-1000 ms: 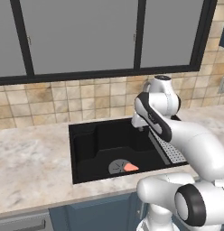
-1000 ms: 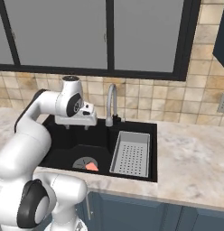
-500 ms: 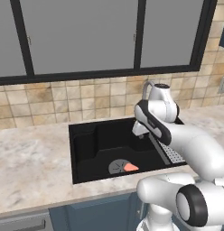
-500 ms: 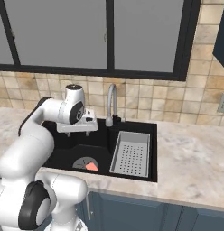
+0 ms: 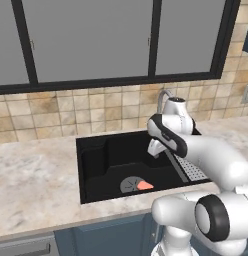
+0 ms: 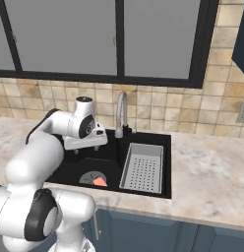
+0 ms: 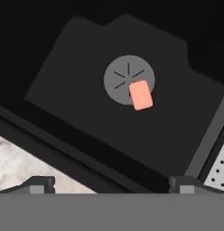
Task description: Pick up the bar soap and soap dispenser from the sink, and place them back in the cabinet, and close the cabinet doors.
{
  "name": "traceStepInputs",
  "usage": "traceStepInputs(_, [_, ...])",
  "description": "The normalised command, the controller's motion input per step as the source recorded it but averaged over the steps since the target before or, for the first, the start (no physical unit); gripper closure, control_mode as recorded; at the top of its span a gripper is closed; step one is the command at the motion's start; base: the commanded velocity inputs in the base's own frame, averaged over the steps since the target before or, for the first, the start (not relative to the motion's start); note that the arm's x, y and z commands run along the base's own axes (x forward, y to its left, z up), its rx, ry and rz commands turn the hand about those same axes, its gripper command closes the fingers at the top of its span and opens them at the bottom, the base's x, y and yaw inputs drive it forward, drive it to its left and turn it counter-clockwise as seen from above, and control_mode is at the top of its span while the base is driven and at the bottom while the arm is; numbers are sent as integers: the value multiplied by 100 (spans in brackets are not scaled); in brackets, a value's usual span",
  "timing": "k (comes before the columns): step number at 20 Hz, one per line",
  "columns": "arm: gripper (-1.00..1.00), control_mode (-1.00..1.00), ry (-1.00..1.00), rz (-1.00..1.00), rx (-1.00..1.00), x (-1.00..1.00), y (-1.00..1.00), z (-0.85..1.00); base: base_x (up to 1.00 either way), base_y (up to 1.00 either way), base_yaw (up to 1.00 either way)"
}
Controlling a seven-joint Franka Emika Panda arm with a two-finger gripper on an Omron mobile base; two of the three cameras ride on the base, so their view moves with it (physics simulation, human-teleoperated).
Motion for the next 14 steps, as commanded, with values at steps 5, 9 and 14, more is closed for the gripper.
traceStepInputs(5, [-100, -100, 1, 13, 0, 22, 0, -25, 0, 0, 0])
traceStepInputs(9, [-100, -100, 0, 11, 0, 18, 0, -29, 0, 0, 0])
traceStepInputs(14, [-100, -100, 0, 9, 0, 9, 0, -25, 0, 0, 0])
